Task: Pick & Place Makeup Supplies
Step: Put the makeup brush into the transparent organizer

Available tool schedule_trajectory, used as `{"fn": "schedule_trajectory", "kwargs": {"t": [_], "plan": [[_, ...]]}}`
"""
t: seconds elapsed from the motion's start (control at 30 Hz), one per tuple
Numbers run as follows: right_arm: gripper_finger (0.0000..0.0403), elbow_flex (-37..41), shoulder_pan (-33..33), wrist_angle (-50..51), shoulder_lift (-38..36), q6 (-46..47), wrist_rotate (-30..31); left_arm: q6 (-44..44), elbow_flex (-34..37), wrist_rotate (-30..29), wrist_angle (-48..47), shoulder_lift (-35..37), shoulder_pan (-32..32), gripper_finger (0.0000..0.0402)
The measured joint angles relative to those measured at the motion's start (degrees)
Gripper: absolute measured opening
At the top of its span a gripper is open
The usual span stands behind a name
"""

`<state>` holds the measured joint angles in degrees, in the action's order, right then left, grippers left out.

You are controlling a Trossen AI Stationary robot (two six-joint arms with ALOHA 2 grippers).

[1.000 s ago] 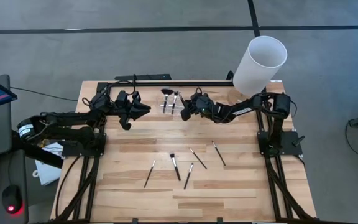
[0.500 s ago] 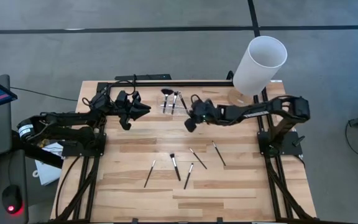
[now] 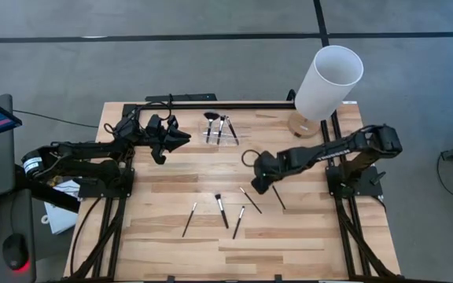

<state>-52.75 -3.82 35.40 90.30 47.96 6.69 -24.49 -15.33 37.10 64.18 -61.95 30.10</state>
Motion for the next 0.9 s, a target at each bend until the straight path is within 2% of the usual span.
{"fn": "schedule_trajectory", "kwargs": {"t": [0.33,0.7,0.9], "plan": [[0.0059,0.0,-3.8,6.0,1.0,6.6,-1.4,0.0,0.0,0.0,-0.2,0.0,0.0,0.0076],[0.0059,-0.6,-4.5,7.5,7.7,6.1,-4.0,-0.3,0.0,0.7,-3.4,-0.4,-0.4,0.0076],[0.0059,-0.8,-4.5,7.6,8.4,5.6,-4.0,0.0,0.0,0.7,-3.7,-0.2,-0.4,0.0076]]}}
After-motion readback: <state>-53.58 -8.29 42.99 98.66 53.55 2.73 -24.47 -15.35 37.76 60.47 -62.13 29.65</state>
